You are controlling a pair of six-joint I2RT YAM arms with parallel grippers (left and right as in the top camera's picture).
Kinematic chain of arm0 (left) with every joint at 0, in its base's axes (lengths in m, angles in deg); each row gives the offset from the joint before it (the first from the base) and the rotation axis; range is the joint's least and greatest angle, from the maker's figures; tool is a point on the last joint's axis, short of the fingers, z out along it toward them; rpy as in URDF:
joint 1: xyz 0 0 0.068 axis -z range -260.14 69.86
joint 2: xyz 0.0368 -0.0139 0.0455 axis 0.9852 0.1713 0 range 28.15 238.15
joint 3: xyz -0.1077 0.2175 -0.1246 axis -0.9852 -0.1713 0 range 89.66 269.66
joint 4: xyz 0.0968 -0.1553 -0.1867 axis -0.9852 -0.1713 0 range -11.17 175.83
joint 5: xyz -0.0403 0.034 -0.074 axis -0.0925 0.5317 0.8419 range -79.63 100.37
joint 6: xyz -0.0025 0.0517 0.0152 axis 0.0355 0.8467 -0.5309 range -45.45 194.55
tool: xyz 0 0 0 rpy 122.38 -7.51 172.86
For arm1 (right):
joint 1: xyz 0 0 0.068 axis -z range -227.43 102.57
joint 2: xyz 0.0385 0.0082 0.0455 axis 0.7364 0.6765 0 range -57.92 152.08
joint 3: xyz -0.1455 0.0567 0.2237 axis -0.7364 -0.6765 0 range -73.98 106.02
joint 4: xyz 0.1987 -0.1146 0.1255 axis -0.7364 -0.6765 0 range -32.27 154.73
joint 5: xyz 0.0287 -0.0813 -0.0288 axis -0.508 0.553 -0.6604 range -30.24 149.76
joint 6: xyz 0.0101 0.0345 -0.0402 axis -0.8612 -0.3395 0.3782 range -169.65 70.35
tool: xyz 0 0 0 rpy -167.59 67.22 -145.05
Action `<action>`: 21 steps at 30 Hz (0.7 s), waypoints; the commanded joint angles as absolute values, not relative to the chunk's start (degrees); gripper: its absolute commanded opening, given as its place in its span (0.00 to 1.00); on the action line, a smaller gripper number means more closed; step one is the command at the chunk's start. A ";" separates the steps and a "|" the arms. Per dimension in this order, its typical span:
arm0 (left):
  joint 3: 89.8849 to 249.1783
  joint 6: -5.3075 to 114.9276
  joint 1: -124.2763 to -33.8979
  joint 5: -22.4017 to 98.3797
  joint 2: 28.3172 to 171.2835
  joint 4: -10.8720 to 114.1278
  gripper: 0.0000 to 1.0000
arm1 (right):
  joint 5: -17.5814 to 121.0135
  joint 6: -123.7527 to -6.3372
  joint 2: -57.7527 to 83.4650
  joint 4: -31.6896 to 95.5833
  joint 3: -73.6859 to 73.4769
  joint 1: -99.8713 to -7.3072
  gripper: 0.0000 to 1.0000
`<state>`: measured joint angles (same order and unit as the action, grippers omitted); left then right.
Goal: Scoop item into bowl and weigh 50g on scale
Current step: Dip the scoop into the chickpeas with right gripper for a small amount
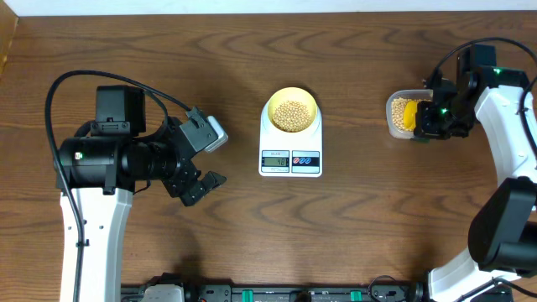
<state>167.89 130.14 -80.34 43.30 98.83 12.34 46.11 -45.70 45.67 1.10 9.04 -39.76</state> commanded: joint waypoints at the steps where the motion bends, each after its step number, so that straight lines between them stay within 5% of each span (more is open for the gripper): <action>1: 167.80 131.08 -80.34 44.24 98.67 12.14 0.98 | 44.03 -44.85 46.37 2.49 8.76 -39.59 0.01; 21: 167.80 131.08 -80.34 44.24 98.67 12.14 0.98 | 37.72 -44.83 46.37 2.34 8.71 -39.59 0.01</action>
